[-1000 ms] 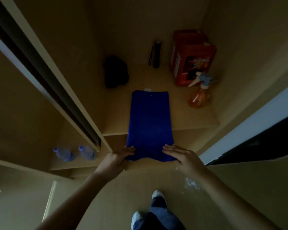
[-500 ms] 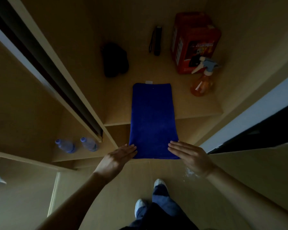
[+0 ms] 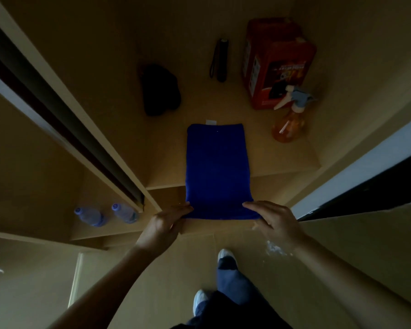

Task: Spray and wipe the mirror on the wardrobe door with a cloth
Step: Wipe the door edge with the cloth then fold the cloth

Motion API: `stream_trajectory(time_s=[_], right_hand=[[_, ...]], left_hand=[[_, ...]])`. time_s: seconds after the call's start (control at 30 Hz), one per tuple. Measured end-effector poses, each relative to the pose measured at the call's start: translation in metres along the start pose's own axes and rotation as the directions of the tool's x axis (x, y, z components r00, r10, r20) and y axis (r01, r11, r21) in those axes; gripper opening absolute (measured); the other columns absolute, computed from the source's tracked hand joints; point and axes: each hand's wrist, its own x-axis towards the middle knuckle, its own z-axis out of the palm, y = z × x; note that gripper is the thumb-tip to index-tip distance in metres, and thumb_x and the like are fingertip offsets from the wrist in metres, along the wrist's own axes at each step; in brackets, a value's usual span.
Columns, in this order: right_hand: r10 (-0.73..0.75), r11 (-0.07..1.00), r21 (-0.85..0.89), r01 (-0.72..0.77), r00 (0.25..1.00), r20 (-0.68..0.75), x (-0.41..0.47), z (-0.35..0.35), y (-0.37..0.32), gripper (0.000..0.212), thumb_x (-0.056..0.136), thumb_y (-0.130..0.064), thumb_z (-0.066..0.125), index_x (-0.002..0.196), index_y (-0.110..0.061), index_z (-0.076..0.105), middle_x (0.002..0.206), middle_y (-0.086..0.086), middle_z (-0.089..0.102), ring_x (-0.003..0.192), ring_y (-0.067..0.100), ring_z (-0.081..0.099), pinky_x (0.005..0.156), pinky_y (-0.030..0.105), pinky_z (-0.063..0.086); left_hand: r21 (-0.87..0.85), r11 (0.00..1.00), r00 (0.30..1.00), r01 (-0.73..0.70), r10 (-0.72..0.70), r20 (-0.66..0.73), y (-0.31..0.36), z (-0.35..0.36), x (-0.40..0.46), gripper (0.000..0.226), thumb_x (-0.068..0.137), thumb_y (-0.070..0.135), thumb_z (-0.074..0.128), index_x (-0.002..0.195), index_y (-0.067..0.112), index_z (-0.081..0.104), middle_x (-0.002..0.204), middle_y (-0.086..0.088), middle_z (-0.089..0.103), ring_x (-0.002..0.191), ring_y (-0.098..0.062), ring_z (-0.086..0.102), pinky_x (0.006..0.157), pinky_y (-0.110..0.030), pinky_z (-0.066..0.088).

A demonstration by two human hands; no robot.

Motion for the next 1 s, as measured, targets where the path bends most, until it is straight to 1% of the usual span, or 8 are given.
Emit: stream_trajectory(time_s=[0.07,0.2,0.33,0.43,0.53,0.7,0.83,1.0], right_hand=[[0.108,0.988,0.114,-0.104,0.994,-0.030,0.017,-0.002,0.007,0.042,0.083,-0.012,0.046,0.119,-0.011,0.067,0.107,0.006,0.071,0.079,0.014,0.068,0.070,0.018,0.055],[0.335,0.906,0.298,-0.300,0.939,-0.074,0.062,-0.012,0.023,0.029,0.090,-0.019,0.057,0.116,-0.026,0.067,0.087,0.006,0.072,0.072,0.035,0.066,0.060,0.044,0.055],[0.428,0.839,0.390,-0.380,0.903,-0.039,0.107,-0.021,0.037,0.024,0.093,-0.015,0.063,0.106,-0.034,0.061,0.080,-0.008,0.068,0.078,0.014,0.067,0.065,0.027,0.053],[0.462,0.796,0.441,-0.415,0.887,0.003,0.132,-0.022,0.048,0.024,0.092,-0.015,0.063,0.099,-0.037,0.059,0.091,-0.015,0.065,0.083,0.002,0.062,0.070,0.020,0.051],[0.513,0.715,0.533,-0.452,0.858,0.040,0.153,-0.018,0.060,0.023,0.094,-0.012,0.060,0.097,-0.035,0.060,0.096,-0.014,0.065,0.087,-0.005,0.062,0.072,0.017,0.050],[0.549,0.709,0.523,-0.474,0.836,0.013,0.184,-0.013,0.075,0.011,0.097,-0.013,0.057,0.105,-0.021,0.059,0.092,-0.009,0.061,0.082,-0.007,0.058,0.067,0.013,0.041],[0.584,0.732,0.444,-0.516,0.812,-0.019,0.208,-0.010,0.086,0.013,0.099,-0.020,0.053,0.111,-0.021,0.055,0.084,-0.012,0.058,0.074,-0.002,0.056,0.063,0.017,0.040],[0.632,0.739,0.319,-0.593,0.775,-0.023,0.224,-0.003,0.092,0.031,0.100,-0.019,0.050,0.131,-0.012,0.048,0.093,-0.003,0.059,0.077,0.010,0.057,0.063,0.021,0.042]], left_hand=[[-0.099,0.988,0.988,0.119,-0.127,-0.084,0.006,-0.008,0.022,0.026,0.094,0.012,0.053,0.117,0.023,0.061,0.114,-0.002,0.067,0.104,-0.004,0.063,0.087,-0.014,0.052],[-0.360,0.830,0.865,0.426,-0.490,-0.106,0.013,-0.021,0.078,0.026,0.094,0.009,0.059,0.103,0.034,0.060,0.100,0.016,0.062,0.093,0.002,0.060,0.078,-0.018,0.052],[-0.557,0.634,0.738,0.536,-0.673,-0.055,0.003,-0.025,0.127,0.017,0.094,0.012,0.061,0.106,0.024,0.063,0.100,0.010,0.065,0.094,-0.001,0.059,0.082,-0.025,0.050],[-0.637,0.535,0.681,0.554,-0.732,-0.023,-0.008,-0.026,0.153,0.017,0.093,0.010,0.061,0.106,0.021,0.064,0.103,0.008,0.065,0.097,-0.005,0.059,0.084,-0.025,0.049],[-0.650,0.523,0.653,0.551,-0.755,-0.053,-0.017,-0.024,0.174,0.017,0.093,0.009,0.061,0.106,0.021,0.062,0.101,0.011,0.062,0.095,0.000,0.056,0.081,-0.021,0.045],[-0.695,0.470,0.599,0.544,-0.797,-0.069,-0.028,-0.025,0.204,0.016,0.096,0.011,0.058,0.111,0.016,0.062,0.101,0.007,0.063,0.091,-0.001,0.057,0.079,-0.022,0.047],[-0.695,0.462,0.550,0.551,-0.827,-0.113,-0.042,-0.022,0.229,0.021,0.094,0.012,0.061,0.116,0.009,0.061,0.099,0.007,0.062,0.095,-0.010,0.058,0.093,-0.033,0.047],[-0.514,0.560,0.537,0.650,-0.817,-0.211,-0.051,-0.014,0.249,0.027,0.095,0.010,0.061,0.119,-0.001,0.060,0.110,-0.018,0.065,0.098,-0.018,0.056,0.090,-0.025,0.041]])
